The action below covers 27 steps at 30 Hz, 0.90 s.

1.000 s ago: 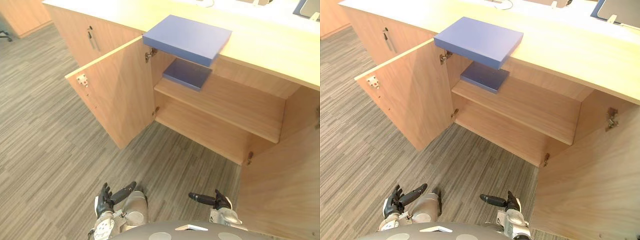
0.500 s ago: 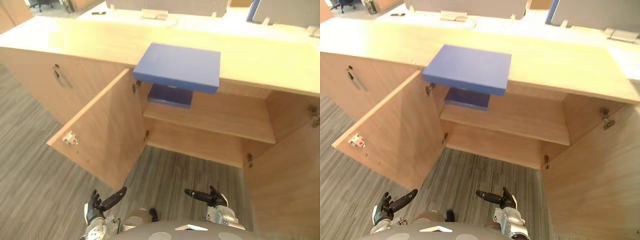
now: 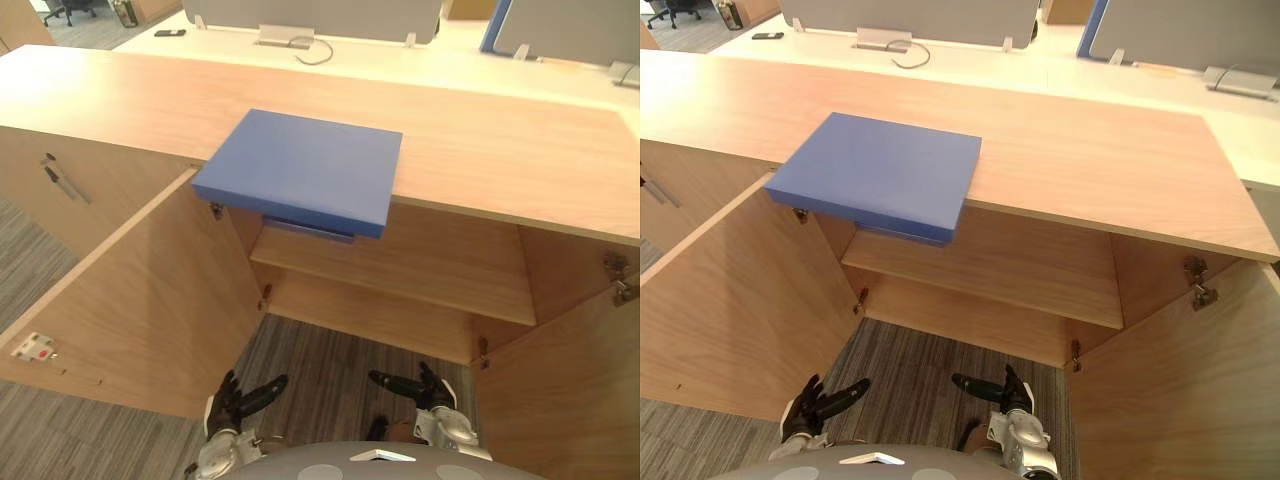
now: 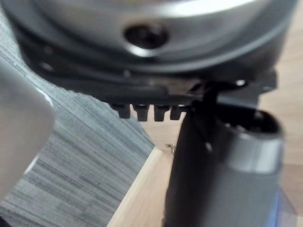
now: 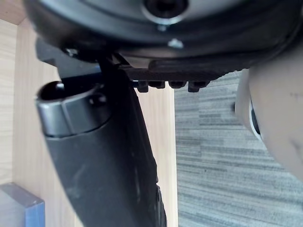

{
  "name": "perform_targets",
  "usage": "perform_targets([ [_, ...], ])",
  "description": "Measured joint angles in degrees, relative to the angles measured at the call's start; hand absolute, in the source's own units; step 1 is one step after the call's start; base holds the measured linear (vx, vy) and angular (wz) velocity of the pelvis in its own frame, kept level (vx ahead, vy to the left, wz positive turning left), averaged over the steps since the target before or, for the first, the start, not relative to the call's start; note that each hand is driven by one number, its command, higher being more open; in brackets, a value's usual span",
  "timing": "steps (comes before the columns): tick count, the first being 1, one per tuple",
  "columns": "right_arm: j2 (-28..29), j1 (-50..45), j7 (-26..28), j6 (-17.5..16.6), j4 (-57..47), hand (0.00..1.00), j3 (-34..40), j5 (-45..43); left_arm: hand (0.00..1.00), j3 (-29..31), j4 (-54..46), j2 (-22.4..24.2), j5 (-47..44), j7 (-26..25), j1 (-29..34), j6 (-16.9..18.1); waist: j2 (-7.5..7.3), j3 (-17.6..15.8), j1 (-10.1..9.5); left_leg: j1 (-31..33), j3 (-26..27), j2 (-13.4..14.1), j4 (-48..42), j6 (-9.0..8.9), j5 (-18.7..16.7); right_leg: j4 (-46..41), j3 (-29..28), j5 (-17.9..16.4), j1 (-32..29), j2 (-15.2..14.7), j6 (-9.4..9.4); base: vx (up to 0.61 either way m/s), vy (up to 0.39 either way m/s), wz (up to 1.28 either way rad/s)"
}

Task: Walk over to the cabinet, pick up the folder, carry it to the office cabinet, place the folder inside the office cabinet, then close the office cabinet door

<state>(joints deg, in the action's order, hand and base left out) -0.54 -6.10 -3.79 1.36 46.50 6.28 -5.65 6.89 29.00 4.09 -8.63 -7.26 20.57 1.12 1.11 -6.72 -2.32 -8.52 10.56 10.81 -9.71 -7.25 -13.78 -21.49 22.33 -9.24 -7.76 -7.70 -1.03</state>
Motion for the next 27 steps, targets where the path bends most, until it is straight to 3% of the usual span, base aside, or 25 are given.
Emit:
perform_targets([
  [4, -0.3, 0.0, 0.5, 0.5, 0.6, 1.00, 0.0, 0.9, 1.00, -1.2, -0.1, -0.5, -5.8, 1.6, -1.6, 0.0, 0.20, 0.4, 0.77, 0.5, -1.8, 3.5, 0.0, -0.52, 0.4, 2.5, 3.0, -2.1, 2.2, 3.3, 0.98, 0.18, -0.151, 0.29],
  [9, -2.0, 0.2, 1.1, 0.4, 4.7, 1.00, 0.0, 0.9, 1.00, -8.4, -0.9, -4.6, -15.5, 6.0, -2.2, -0.1, -0.81, 1.0, 0.94, 6.3, -1.5, 5.9, -11.9, -0.63, -0.3, 9.8, 5.2, -1.0, 7.8, 5.4, 1.61, 0.17, -0.056, 0.25],
  [10, -2.4, 0.4, 1.0, 0.4, 6.5, 1.00, 0.1, 0.9, 1.00, -9.5, -2.4, -4.8, -17.9, 7.0, -1.8, -0.2, -0.73, 1.0, 0.73, 7.5, -1.8, 5.8, -14.8, -0.37, -2.5, 11.0, 5.0, -0.9, 9.2, 5.3, 1.44, 0.19, 0.053, 0.02],
  [12, -3.3, 1.3, 1.0, 0.6, 9.0, 1.00, 0.4, 1.0, 1.00, -10.0, -5.4, -5.0, -20.5, 8.6, -1.4, -0.2, -0.86, 0.9, 0.53, 10.5, -2.3, 3.6, -17.9, -0.04, -5.4, 12.1, 4.3, -0.6, 10.7, 4.1, 0.99, 0.20, 0.155, -0.06],
  [13, -3.7, 2.0, 1.0, 0.7, 10.9, 1.00, 1.1, 1.0, 1.00, -10.2, -8.0, -5.6, -22.6, 9.6, -1.4, -0.2, -2.13, 0.1, 0.35, 14.5, -3.2, -0.2, -19.5, 0.70, -6.5, 12.0, 3.7, -0.3, 11.4, 1.3, 0.56, 0.16, 0.238, -0.08],
  [14, -3.8, 2.3, 0.9, 0.7, 11.5, 1.00, 1.3, 1.1, 1.00, -10.4, -9.3, -5.8, -22.9, 9.8, -1.4, -0.2, -2.14, 0.1, 0.26, 16.1, -3.2, -1.7, -18.4, 1.05, -6.1, 11.6, 3.5, -0.2, 11.5, 0.2, 0.15, 0.18, 0.320, -0.15],
  [15, -4.3, 2.2, 1.1, 0.7, 11.9, 1.00, 1.8, 1.4, 1.00, -10.6, -12.2, -6.0, -22.9, 10.3, -1.1, 0.0, -1.49, 0.2, -0.16, 17.1, -3.2, -3.1, -10.3, 2.38, -0.2, 11.7, 2.6, 0.4, 12.1, -0.7, -1.11, 0.12, 0.241, -0.29],
  [16, -4.5, 2.1, 1.2, 0.7, 12.3, 1.00, 2.1, 1.9, 1.00, -10.5, -13.6, -6.3, -23.2, 10.5, -0.1, 0.1, -1.64, 0.0, -0.81, 16.4, -2.6, -3.5, -9.9, 2.97, 3.2, 11.9, 1.6, 0.4, 12.7, -0.7, -1.87, 0.22, 0.310, -0.41],
  [17, -3.3, 1.3, 1.4, 0.7, 12.1, 1.00, 1.7, 3.0, 1.00, -10.3, -16.9, -7.3, -24.7, 10.3, 1.6, 0.4, -2.04, 0.9, -1.54, 14.3, -1.8, -5.3, -7.8, 3.76, 3.8, 13.3, 0.6, 1.9, 13.3, -1.9, -2.77, 0.20, 0.244, -0.30],
  [19, -2.0, 1.3, 2.1, 0.6, 12.0, 1.00, 1.6, 3.3, 1.00, -10.5, -20.4, -8.7, -25.0, 10.0, 2.4, 1.0, -2.89, 1.5, -1.52, 12.8, -2.1, -6.6, -5.5, 4.53, 4.3, 13.6, -0.3, 3.4, 13.8, -2.7, -2.65, 0.17, 0.217, 0.09],
  [20, -2.0, 1.3, 2.2, 0.6, 11.8, 1.00, 1.5, 3.5, 1.00, -10.5, -21.3, -8.9, -25.0, 9.8, 2.6, 1.0, -2.58, 1.3, -1.63, 12.3, -2.4, -6.9, -4.9, 4.66, 4.3, 13.5, -0.6, 3.7, 13.9, -2.8, -2.79, 0.12, 0.169, 0.32],
  [24, -1.8, 0.7, 2.2, 0.4, 10.5, 1.00, -1.0, 5.3, 1.00, -10.7, -27.9, -8.5, -24.1, 8.8, 6.6, 1.1, -2.79, 2.4, -2.09, 10.6, -4.1, -7.5, -2.7, 4.85, 4.5, 17.8, -1.7, 4.5, 16.0, -0.4, -2.44, 0.07, 0.005, 0.24],
  [27, -2.6, 0.1, 1.9, 0.5, 10.4, 1.00, -2.3, 5.3, 1.00, -12.6, -32.9, -6.7, -19.6, 8.1, 12.7, 0.9, -1.08, 3.5, -2.34, 6.8, -4.3, -6.6, 2.7, 4.00, 6.9, 16.5, -1.3, 4.5, 17.1, 0.2, -2.44, 0.09, -0.096, 0.15],
])
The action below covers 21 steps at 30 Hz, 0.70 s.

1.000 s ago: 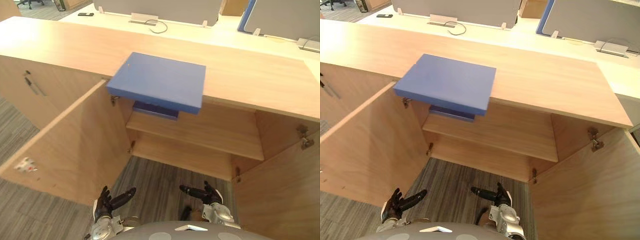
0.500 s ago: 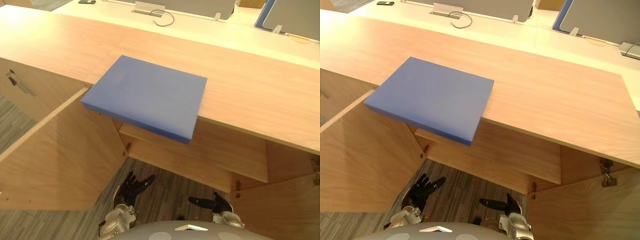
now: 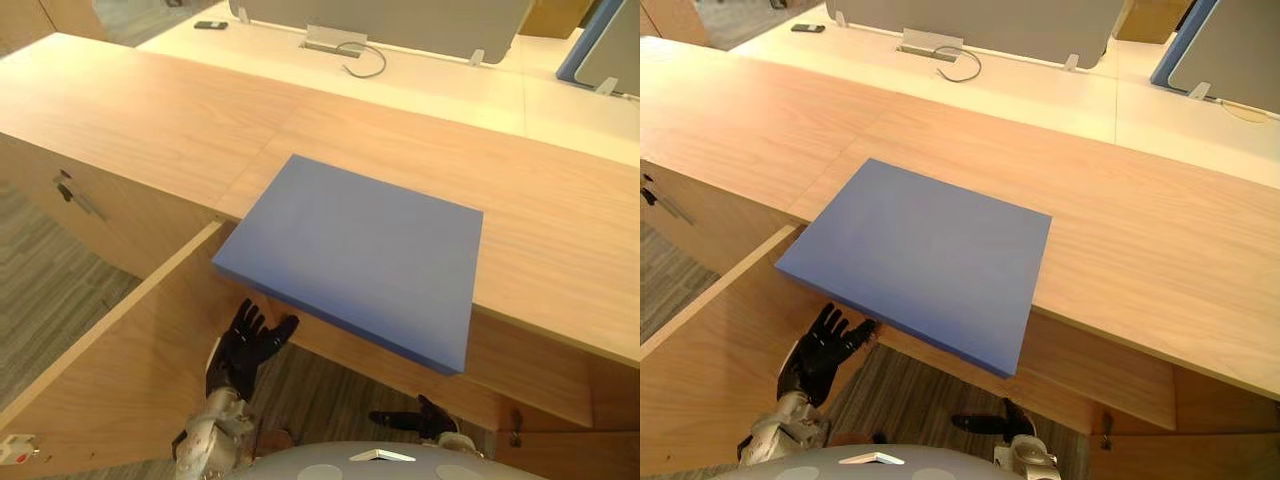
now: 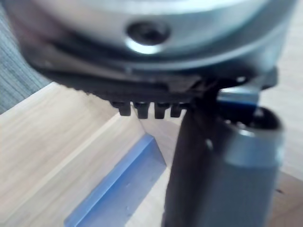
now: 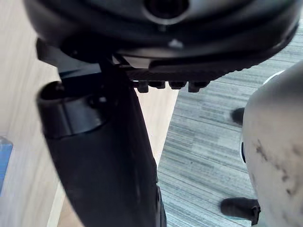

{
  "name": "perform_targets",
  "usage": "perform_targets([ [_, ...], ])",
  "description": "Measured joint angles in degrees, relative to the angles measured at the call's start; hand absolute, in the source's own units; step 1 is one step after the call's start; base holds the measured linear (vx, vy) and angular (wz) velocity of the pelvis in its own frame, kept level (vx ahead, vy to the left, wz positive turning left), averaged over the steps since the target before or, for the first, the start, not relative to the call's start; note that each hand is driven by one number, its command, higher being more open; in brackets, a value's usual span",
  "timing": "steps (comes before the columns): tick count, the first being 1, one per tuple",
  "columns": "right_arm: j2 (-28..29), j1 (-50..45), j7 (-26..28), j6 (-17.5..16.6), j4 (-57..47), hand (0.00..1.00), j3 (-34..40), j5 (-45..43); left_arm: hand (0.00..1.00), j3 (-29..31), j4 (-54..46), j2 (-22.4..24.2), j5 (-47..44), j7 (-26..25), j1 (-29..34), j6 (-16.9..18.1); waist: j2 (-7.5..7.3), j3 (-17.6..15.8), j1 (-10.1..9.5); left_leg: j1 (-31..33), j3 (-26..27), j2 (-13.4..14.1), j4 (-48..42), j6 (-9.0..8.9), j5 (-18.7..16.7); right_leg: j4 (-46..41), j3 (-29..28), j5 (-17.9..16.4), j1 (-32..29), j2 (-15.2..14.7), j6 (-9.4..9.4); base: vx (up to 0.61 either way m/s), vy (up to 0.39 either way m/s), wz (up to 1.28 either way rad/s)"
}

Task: Walk over to the cabinet, pick up the folder, carry it to the office cabinet, place the folder inside the office cabinet, then close the office cabinet door

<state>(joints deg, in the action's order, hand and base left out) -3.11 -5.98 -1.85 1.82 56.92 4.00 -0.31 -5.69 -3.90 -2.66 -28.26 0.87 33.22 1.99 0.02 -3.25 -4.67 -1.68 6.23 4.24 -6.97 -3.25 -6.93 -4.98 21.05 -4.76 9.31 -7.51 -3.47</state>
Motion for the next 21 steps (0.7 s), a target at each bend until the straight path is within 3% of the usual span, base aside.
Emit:
perform_targets([
  [4, 0.3, 0.1, -0.4, 0.1, 0.2, 1.00, -0.4, -0.1, 1.00, -1.6, -3.4, 0.5, 6.4, -1.2, 1.1, -0.8, -0.48, 0.4, -0.59, -1.2, -0.4, 0.7, 4.5, -0.71, 2.8, 0.0, 1.0, 0.0, -0.1, 0.9, 0.00, 0.01, -0.077, 0.16],
  [9, 1.0, 0.2, -1.2, 0.1, 0.2, 1.00, -0.9, -0.1, 1.00, -2.5, -6.1, 0.3, 13.2, -1.9, 1.1, -0.7, -1.18, 0.4, -1.58, -2.8, -0.4, 1.2, 6.6, -1.15, 3.7, -0.3, 1.1, 0.0, 0.5, 1.4, 0.00, 0.00, -0.023, 0.02],
  [13, 3.0, 1.4, -1.3, 0.1, 0.2, 1.00, -1.9, -0.1, 1.00, -2.5, -6.0, -0.3, 13.1, -2.0, 1.0, -0.8, -2.33, 0.5, -1.53, -2.9, -0.3, 1.0, 9.3, -1.14, 5.9, -0.1, 1.0, 0.0, -0.5, 1.4, 0.00, -0.05, -0.020, 0.00],
  [21, 3.9, 2.3, -1.2, 0.1, 0.0, 1.00, -3.4, -0.1, 1.00, -2.5, -6.1, -0.5, 13.1, -1.8, 0.9, -0.9, -2.30, -0.8, -1.92, -2.4, -0.4, 0.4, 11.2, -1.07, 8.1, 0.2, 1.0, 0.0, -1.4, 0.9, -0.06, -0.09, -0.015, 0.00],
])
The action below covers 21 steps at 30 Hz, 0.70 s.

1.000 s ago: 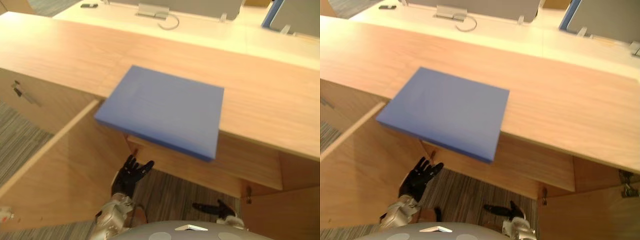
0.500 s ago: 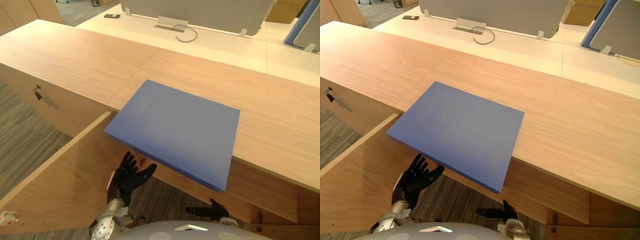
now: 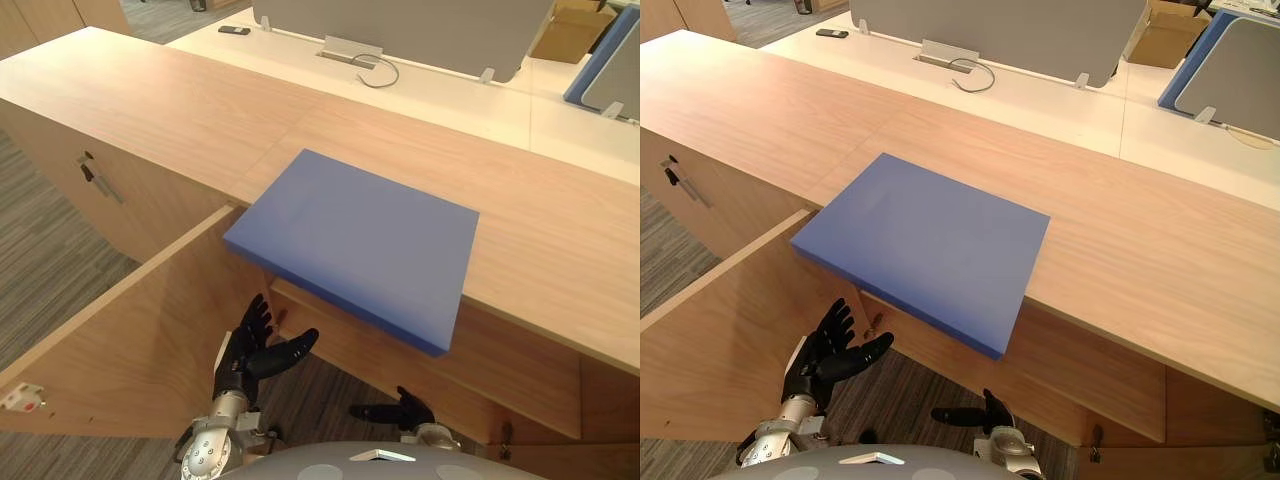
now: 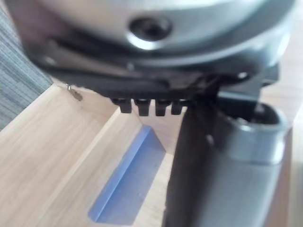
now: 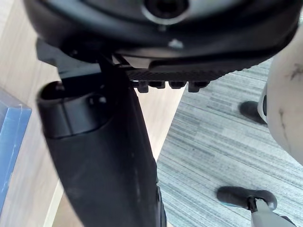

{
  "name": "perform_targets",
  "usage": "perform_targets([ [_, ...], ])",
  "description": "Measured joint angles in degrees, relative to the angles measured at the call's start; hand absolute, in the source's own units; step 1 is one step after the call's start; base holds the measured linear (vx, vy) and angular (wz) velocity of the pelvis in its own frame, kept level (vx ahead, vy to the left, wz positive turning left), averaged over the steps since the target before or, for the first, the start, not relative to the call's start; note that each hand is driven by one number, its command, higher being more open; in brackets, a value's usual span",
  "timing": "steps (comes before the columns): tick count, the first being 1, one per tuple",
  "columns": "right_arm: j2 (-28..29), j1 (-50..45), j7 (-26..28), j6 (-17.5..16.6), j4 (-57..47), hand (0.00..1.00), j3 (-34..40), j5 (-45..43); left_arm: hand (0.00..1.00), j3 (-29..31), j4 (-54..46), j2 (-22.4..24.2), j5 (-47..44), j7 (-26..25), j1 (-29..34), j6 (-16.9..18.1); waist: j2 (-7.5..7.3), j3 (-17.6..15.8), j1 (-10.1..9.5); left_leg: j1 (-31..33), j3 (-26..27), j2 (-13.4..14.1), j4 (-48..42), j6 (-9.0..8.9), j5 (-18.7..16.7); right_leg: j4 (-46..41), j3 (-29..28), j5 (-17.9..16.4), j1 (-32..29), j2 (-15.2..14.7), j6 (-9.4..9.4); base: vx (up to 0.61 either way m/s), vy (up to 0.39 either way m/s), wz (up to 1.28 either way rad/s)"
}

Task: Walk over to the cabinet, pick up the folder, carry it to the office cabinet, place the folder inside the office cabinet, then close the office cabinet door

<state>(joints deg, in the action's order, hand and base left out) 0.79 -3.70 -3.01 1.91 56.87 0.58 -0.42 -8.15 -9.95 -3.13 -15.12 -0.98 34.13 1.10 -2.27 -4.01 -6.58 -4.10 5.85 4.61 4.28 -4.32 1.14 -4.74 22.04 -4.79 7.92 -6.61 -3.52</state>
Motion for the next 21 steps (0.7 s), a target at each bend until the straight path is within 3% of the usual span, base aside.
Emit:
perform_targets([
  [2, 0.1, 0.4, -0.1, 0.0, -1.2, 1.00, -0.3, -0.1, 1.00, 0.3, -0.1, -0.2, 0.0, 0.1, -2.2, -0.2, -0.49, -2.3, -0.20, 4.2, -1.1, -0.1, -6.3, 0.30, -2.8, -0.3, 1.0, 0.0, -0.5, -0.4, -0.04, -0.23, 0.003, 0.31],
  [3, -0.5, 0.7, -0.1, 0.0, -1.5, 1.00, -0.3, -0.6, 1.00, 0.4, -0.5, 0.1, 0.0, 0.0, -4.0, -0.2, -0.20, -2.6, 0.01, 12.4, -0.2, 1.7, -15.9, 0.78, -6.5, -1.4, 2.9, -0.2, -4.0, -0.1, 0.14, -0.24, 0.003, 0.36],
  [4, -0.7, 0.9, -0.2, 0.0, -1.5, 1.00, -0.3, -1.1, 1.00, 0.5, -0.6, 0.3, 0.0, -0.1, -4.6, -0.2, -0.16, -2.8, -0.06, 14.9, 1.4, 2.7, -18.5, 1.09, -7.5, -1.5, 3.4, -0.4, -5.3, -0.2, 0.41, -0.24, 0.044, 0.22],
  [5, -1.4, 1.4, -0.5, 0.1, -1.5, 1.00, 0.0, -2.3, 1.00, 0.7, -0.6, 0.7, 0.0, -0.1, -5.6, -0.4, 0.05, -3.9, -0.34, 18.8, 3.6, 4.8, -27.9, 3.74, -9.2, -1.4, 3.6, -1.1, -6.9, -0.7, 0.52, -0.17, 0.062, -0.05],
  [6, -1.9, 1.4, -0.8, 0.1, -1.5, 1.00, 0.2, -2.6, 1.00, 0.7, -0.7, 1.2, 0.0, -0.1, -5.6, -0.9, 0.92, -4.4, -0.19, 19.5, 3.5, 6.1, -31.3, 3.83, -10.8, -2.0, 3.4, -1.0, -7.3, -0.6, 0.40, -0.17, 0.170, -0.20],
  [7, -2.6, 1.3, -1.3, 0.5, -1.8, 1.00, 1.4, -3.4, 1.00, 0.6, -0.7, 1.4, 0.0, -0.1, -5.2, -1.7, 1.20, -4.8, 0.49, 19.2, 3.0, 7.5, -35.6, 3.45, -13.2, -3.3, 2.7, -0.8, -8.0, -1.4, 0.06, -0.10, 0.247, -0.19],
  [9, -3.8, -0.1, -1.8, 0.0, -2.7, 1.00, 3.3, -3.8, 1.00, 0.3, -0.7, 1.3, 0.1, 0.3, -5.0, -1.7, 1.99, -4.3, 2.05, 15.8, 0.7, 9.5, -37.2, 0.22, -16.1, -4.8, 2.0, -0.3, -8.3, -2.7, -0.72, -0.08, 0.410, -0.14],
  [10, -4.7, -1.0, -2.1, -0.2, -3.3, 1.00, 4.2, -4.4, 1.00, 0.1, -0.8, 1.3, 0.1, 0.6, -5.5, -1.7, 2.62, -3.9, 2.35, 14.2, -1.9, 10.3, -36.9, -2.38, -17.8, -6.5, 1.1, 0.2, -9.7, -4.0, -1.54, -0.08, 0.427, -0.23],
  [11, -5.1, -1.3, -2.1, -0.2, -3.4, 1.00, 5.1, -4.3, 1.00, 0.1, -0.8, 1.3, 0.1, 0.8, -5.8, -1.6, 3.25, -3.4, 2.65, 13.7, -4.0, 9.8, -35.7, -4.43, -19.2, -7.8, 0.1, 0.8, -11.4, -5.0, -2.48, -0.11, 0.463, -0.34],
  [12, -4.9, -1.3, -2.0, 0.2, -3.1, 1.00, 6.5, -4.4, 1.00, 0.2, -0.8, 1.0, 0.2, 0.7, -6.9, -1.6, 2.42, -2.8, 3.32, 13.8, -4.6, 6.7, -33.0, -3.97, -20.4, -8.0, -1.2, 1.9, -13.6, -6.5, -3.50, -0.13, 0.404, -0.24],
  [13, -3.3, -1.6, -1.5, 0.5, -3.0, 1.00, 7.5, -4.7, 1.00, 1.2, -0.7, -0.1, 0.3, 0.3, -7.8, -1.6, 0.63, -3.1, 4.14, 14.0, -4.3, 3.8, -30.6, -2.71, -19.6, -7.2, -2.3, 3.3, -15.1, -8.4, -3.04, -0.16, 0.406, -0.15],
  [16, -2.8, -2.3, -1.0, 0.6, -3.9, 1.00, 8.2, -4.9, 1.00, 1.1, -0.7, -1.6, 0.3, 0.3, -7.5, -1.6, -0.18, -3.0, 4.79, 13.9, -2.4, 1.5, -30.0, -1.62, -18.9, -4.4, -3.0, 10.1, -15.2, -10.0, -2.11, -0.14, 0.282, -0.20],
  [17, -2.7, -2.4, -1.0, 0.6, -4.2, 1.00, 8.2, -4.9, 1.00, 0.9, -0.7, -2.2, 0.4, 0.6, -6.7, -1.6, -0.19, -3.0, 4.95, 14.0, -1.1, 0.6, -29.6, -1.15, -18.7, -4.0, -4.4, 12.4, -16.2, -10.7, -0.37, -0.14, 0.217, -0.33],
  [19, -2.8, -1.0, -1.1, 1.1, -4.2, 1.00, 8.0, -4.8, 1.00, -0.3, -0.3, -3.9, 2.0, 1.6, -6.4, -1.6, -0.52, -2.8, 4.77, 15.3, 0.7, -1.1, -29.4, 0.85, -17.8, -1.7, -4.6, 17.0, -17.7, -11.7, 1.49, -0.22, 0.273, -0.39],
  [20, -4.0, 0.3, -1.6, 1.5, -2.6, 1.00, 7.8, -4.8, 1.00, -0.5, 0.5, -3.7, 2.3, 2.8, -6.6, -1.6, 0.60, -3.5, 4.92, 16.0, 2.5, -0.8, -28.5, 3.59, -16.5, 2.0, -3.5, 22.7, -18.2, -11.4, 2.80, -0.18, 0.192, -0.44],
  [21, -4.4, 0.7, -2.1, 1.7, -2.6, 1.00, 7.8, -4.5, 1.00, -0.5, 0.9, -3.3, 2.3, 3.0, -6.6, -1.6, 1.02, -3.8, 4.73, 15.7, 3.8, -0.6, -27.9, 4.37, -16.1, 0.6, -3.6, 22.0, -18.9, -11.3, 3.03, -0.17, 0.150, -0.59],
])
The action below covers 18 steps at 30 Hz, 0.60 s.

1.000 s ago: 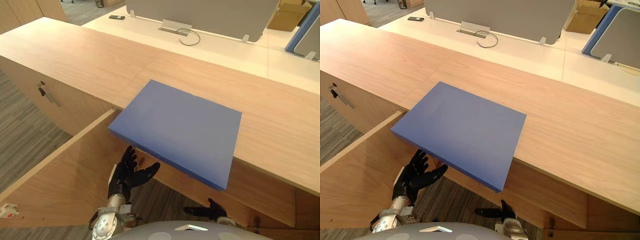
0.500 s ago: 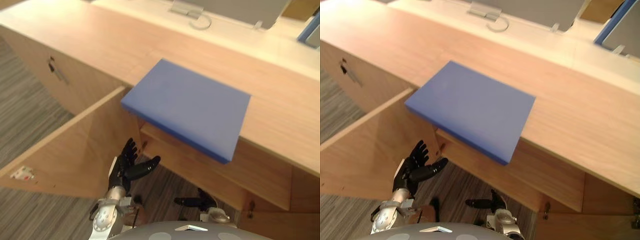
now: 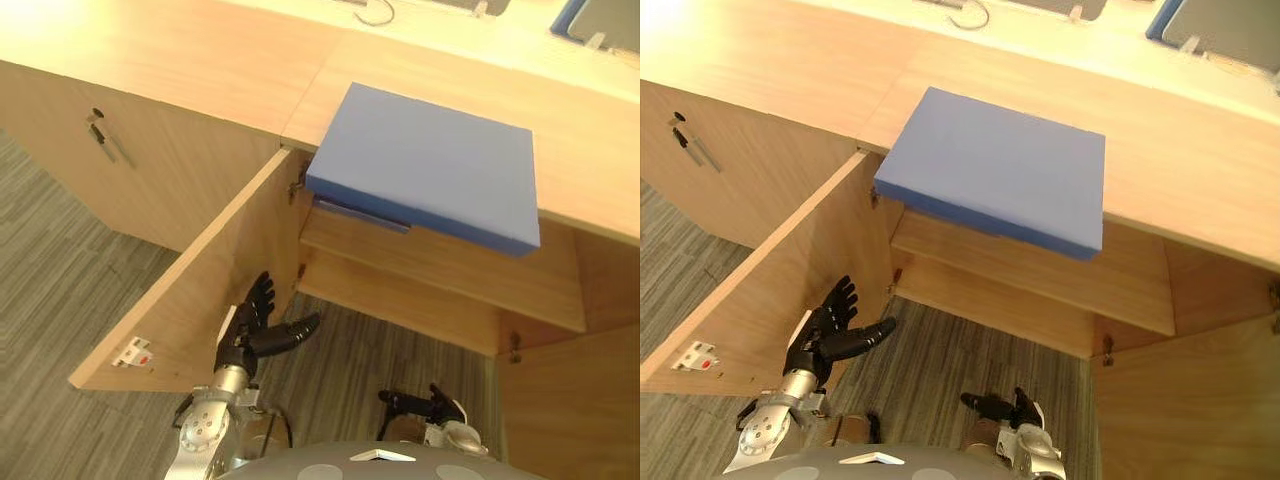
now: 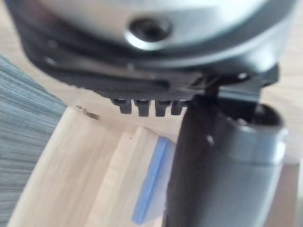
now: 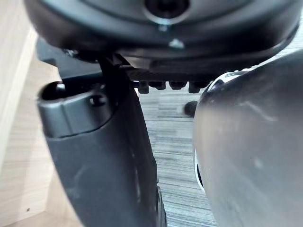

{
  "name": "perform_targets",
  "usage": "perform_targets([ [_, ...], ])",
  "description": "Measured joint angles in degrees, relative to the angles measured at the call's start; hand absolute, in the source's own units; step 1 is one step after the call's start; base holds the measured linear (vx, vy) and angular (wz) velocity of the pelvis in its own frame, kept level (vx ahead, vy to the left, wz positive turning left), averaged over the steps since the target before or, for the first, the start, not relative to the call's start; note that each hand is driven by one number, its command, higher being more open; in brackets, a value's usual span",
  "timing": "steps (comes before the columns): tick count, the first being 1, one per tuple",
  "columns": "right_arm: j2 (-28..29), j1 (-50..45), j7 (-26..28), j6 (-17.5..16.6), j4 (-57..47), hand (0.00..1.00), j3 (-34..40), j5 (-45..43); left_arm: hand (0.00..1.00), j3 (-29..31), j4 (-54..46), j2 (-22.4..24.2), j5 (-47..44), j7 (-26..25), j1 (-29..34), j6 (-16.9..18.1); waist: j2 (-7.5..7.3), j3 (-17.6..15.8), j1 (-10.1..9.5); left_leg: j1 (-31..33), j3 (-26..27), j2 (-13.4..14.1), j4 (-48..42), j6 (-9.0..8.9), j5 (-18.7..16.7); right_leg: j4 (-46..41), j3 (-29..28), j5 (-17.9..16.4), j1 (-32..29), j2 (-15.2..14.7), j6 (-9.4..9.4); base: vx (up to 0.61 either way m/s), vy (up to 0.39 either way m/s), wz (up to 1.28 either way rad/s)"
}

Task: Walk over to the cabinet, pick up the folder, carry it to the office cabinet, place the folder inside the office cabinet, then close the office cabinet door

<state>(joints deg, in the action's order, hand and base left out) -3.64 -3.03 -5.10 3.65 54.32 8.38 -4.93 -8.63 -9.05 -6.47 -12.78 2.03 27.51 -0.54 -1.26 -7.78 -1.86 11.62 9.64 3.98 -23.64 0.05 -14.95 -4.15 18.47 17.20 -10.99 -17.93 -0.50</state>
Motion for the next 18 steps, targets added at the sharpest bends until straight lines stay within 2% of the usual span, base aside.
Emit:
perform_targets([
  [2, -0.5, -0.1, -0.4, -0.1, -0.9, 1.00, -0.1, 0.0, 1.00, 0.8, 1.9, 1.7, -0.1, -0.6, 0.3, -0.6, 1.30, -0.7, -0.27, -2.7, 2.8, 0.3, 2.8, 0.56, 1.6, -10.0, 0.1, -8.7, -0.5, 0.4, -1.00, -0.13, 0.125, -0.66],
  [3, -0.5, -0.9, -0.4, -0.4, -1.2, 1.00, 0.0, -0.2, 1.00, 0.7, 2.1, 1.7, -0.1, -0.6, 0.4, -1.0, 1.48, -0.6, -0.16, -3.7, 3.5, 0.4, 4.4, 0.41, 2.6, -12.2, 0.1, -11.8, 0.6, 0.9, -1.44, -0.15, 0.077, -0.50],
  [4, -0.4, -1.1, -0.3, -0.5, -1.2, 1.00, 0.1, -0.7, 1.00, 0.7, 2.2, 1.6, -0.1, -0.6, 0.2, -1.0, 1.80, -0.7, -0.02, -4.1, 3.7, 0.4, 5.7, 0.15, 3.4, -12.1, 0.1, -13.2, 1.5, 1.6, -1.64, -0.14, 0.007, -0.25],
  [5, -0.3, -1.3, -0.2, -0.5, -1.1, 1.00, 0.1, -1.1, 1.00, 0.6, 2.3, 1.5, -0.1, -0.5, 0.1, -1.0, 1.97, -0.5, 0.19, -4.1, 3.7, 0.4, 6.6, -0.03, 4.0, -11.2, 0.0, -13.7, 2.2, 2.1, -1.64, -0.13, -0.067, -0.12],
  [6, 0.0, -1.6, 0.2, -0.5, -1.1, 1.00, 0.0, -1.1, 1.00, 0.6, 2.4, 1.4, -0.1, -0.3, 0.0, -1.0, 1.23, 0.5, 0.53, -4.2, 3.8, 0.3, 8.6, -0.54, 5.1, -8.8, 0.0, -14.3, 3.0, 3.2, -2.37, -0.12, -0.131, -0.11],
  [7, 0.4, -1.9, 0.6, -0.6, -1.1, 1.00, 0.0, -1.1, 1.00, 0.6, 2.5, 1.4, -0.1, -0.3, 0.0, -1.0, 1.37, 0.7, 0.57, -4.1, 3.9, 0.1, 10.4, -1.58, 6.1, -5.8, 0.0, -14.3, 3.5, 3.9, -2.45, -0.10, -0.157, -0.12],
  [8, 0.6, -2.1, 0.8, -0.6, -1.2, 1.00, 0.0, -1.1, 1.00, 0.6, 2.5, 1.4, -0.1, -0.3, 0.0, -1.0, 0.46, 1.2, 0.62, -4.2, 3.9, -0.1, 11.1, -1.89, 6.6, -4.5, 0.0, -14.6, 3.9, 4.1, -2.98, -0.07, -0.202, -0.12],
  [9, 0.9, -2.7, 1.0, -0.7, -1.3, 1.00, 0.0, -1.1, 1.00, 0.6, 2.4, 1.3, 0.0, -0.4, -0.1, -1.0, -0.32, 1.7, 0.67, -4.1, 4.3, -0.8, 12.5, -2.49, 7.6, -2.6, -0.3, -16.4, 4.0, 3.9, -5.61, -0.04, -0.217, -0.14],
  [10, 0.6, -3.0, 1.3, -0.7, -1.8, 1.00, 0.1, -1.1, 1.00, 0.6, 2.3, 1.7, 0.2, -0.7, 0.0, -1.1, 0.32, 1.8, 0.73, -4.3, 4.2, -0.4, 14.0, -3.30, 9.0, -2.0, -0.6, -16.8, 3.6, 4.3, -6.13, -0.03, -0.204, -0.15],
  [13, -0.6, -5.4, 2.0, -0.6, -4.9, 1.00, 0.0, -1.0, 1.00, -0.9, 0.5, 2.1, 4.5, -0.7, 0.4, -1.1, 1.63, 2.7, 1.05, -6.7, 3.9, 0.6, 19.0, -4.61, 12.0, -0.5, -0.5, -16.6, 4.2, 6.8, -5.79, 0.01, -0.178, -0.09],
  [16, -0.8, -6.8, 2.2, -0.9, -5.8, 1.00, -0.1, -0.9, 1.00, -1.2, -4.1, 2.1, 10.0, -1.8, 0.8, 0.5, 1.24, 3.9, 2.11, -8.7, 3.1, 1.7, 21.5, -5.43, 13.0, 1.4, 0.3, -16.6, 6.3, 8.7, -5.69, 0.03, -0.119, 0.01],
  [18, -0.8, -7.5, 2.2, -0.9, -5.7, 1.00, -0.1, -0.9, 1.00, -1.2, -6.7, 2.2, 14.1, -3.5, 0.7, 2.2, 1.15, 4.8, 2.04, -9.5, 2.8, 1.9, 22.8, -5.39, 13.6, 1.5, 0.4, -16.7, 6.7, 9.1, -5.51, 0.06, -0.054, 0.01],
])
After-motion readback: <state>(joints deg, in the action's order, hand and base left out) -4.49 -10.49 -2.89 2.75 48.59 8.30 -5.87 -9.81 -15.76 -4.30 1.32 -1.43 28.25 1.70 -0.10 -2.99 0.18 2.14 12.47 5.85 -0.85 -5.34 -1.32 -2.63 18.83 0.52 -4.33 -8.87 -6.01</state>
